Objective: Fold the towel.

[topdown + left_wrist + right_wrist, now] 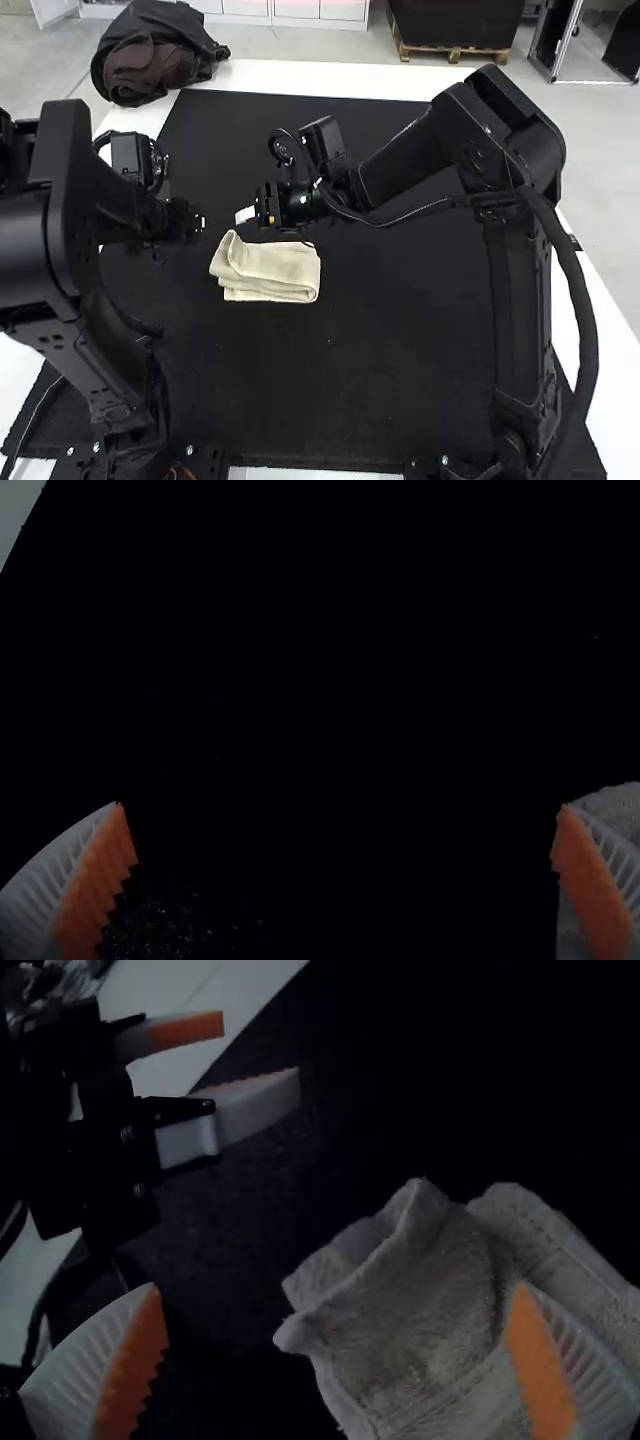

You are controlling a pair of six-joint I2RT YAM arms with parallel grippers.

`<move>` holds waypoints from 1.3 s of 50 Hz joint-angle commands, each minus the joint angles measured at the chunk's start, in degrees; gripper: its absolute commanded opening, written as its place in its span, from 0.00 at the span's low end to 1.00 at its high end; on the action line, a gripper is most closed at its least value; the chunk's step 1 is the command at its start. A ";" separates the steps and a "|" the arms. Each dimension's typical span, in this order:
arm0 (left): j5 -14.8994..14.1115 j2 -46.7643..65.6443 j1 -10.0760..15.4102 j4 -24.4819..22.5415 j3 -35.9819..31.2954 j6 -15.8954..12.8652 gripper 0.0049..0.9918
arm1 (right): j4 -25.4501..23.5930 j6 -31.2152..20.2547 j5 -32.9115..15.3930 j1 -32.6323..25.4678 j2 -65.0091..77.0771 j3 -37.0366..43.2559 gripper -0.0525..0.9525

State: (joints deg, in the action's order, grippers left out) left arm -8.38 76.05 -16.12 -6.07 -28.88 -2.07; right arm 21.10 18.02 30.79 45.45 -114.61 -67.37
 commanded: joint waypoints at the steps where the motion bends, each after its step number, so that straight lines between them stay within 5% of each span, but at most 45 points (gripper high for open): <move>1: -0.14 -1.17 -0.40 -0.26 0.85 0.66 0.98 | 0.43 0.35 1.21 -1.24 3.25 -0.48 0.75; 7: -0.14 -1.17 -0.40 -0.26 0.85 0.75 0.98 | 2.01 -0.44 2.35 -1.77 3.86 1.37 0.14; 9: -0.14 -1.17 -0.40 -0.35 0.76 0.84 0.98 | 3.15 -0.36 2.35 -1.86 4.04 1.90 0.03; 65: -0.32 -3.54 -0.40 -1.41 0.85 1.98 0.98 | 23.19 1.75 5.69 1.31 -8.26 5.94 0.03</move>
State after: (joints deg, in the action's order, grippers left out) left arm -8.38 73.91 -16.12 -7.07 -28.18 -0.58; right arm 42.59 19.70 34.98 46.06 -121.58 -60.77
